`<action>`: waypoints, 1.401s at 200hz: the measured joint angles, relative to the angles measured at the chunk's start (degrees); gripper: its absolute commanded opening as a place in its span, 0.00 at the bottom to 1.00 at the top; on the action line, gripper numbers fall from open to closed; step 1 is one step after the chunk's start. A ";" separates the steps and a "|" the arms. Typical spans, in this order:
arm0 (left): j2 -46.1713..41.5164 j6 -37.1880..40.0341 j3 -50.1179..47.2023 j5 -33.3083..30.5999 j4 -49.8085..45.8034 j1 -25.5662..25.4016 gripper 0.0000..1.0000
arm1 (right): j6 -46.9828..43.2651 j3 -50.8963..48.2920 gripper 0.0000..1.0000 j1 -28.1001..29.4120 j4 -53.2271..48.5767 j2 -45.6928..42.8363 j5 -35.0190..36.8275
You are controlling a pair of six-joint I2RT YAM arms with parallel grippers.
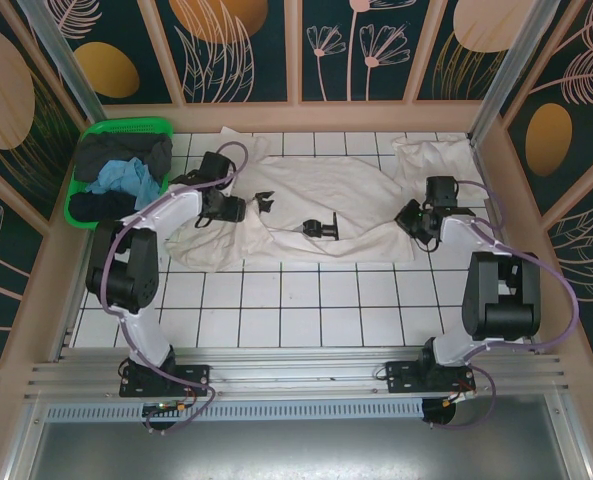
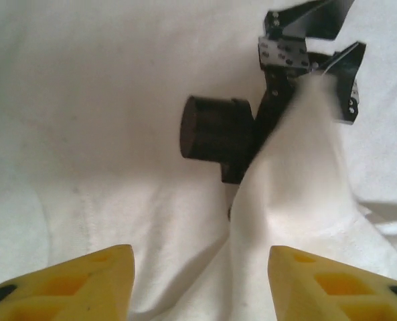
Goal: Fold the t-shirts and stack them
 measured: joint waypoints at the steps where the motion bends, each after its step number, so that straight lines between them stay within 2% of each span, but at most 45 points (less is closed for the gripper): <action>1: -0.52 -0.07 -0.37 0.11 0.37 0.04 0.65 | 0.00 0.00 0.00 -0.09 0.02 0.15 -0.04; 35: -17.35 -2.62 -13.20 0.07 4.31 -2.10 0.65 | -0.42 -0.04 0.00 -1.27 0.07 2.29 -0.22; 53: -21.18 -3.87 -16.59 -0.11 4.81 -5.42 0.66 | -0.50 -0.04 0.00 -1.64 0.79 2.40 -0.66; 64: -20.31 -4.35 -18.10 0.07 5.64 -7.52 0.65 | -0.90 -0.04 0.00 -1.81 1.29 2.82 -1.03; 79: -16.90 -4.85 -19.61 0.20 5.90 -9.31 0.56 | -1.36 -0.02 0.00 -1.88 1.70 3.72 -1.64; 118: -10.36 -3.72 -21.84 0.07 5.62 -9.57 0.61 | -1.90 -0.02 0.00 -1.88 1.92 4.61 -1.92; 154: -8.63 -2.05 -21.62 -0.39 5.90 -9.60 0.54 | -2.82 -0.02 0.00 -1.95 1.95 4.63 -2.27; 166: -7.17 -1.79 -21.62 -0.96 5.77 -9.60 0.46 | -2.97 -0.02 0.00 -1.99 1.95 4.63 -2.27; 188: -6.25 -1.20 -21.16 -3.32 5.60 -9.57 0.18 | -2.99 -0.02 0.00 -2.16 1.95 4.63 -2.27; 212: -7.13 -1.16 -20.61 -5.33 4.17 -9.57 0.08 | -3.02 -0.02 0.00 -2.36 1.95 4.63 -2.25; 243: -11.87 -0.94 -17.68 -6.60 2.40 -8.74 0.05 | -3.32 -0.02 0.00 -2.43 1.92 4.63 -2.23; 280: -17.66 -1.49 -16.79 -4.92 2.47 -4.07 0.13 | -4.11 -0.04 0.00 -2.71 1.92 4.63 -2.01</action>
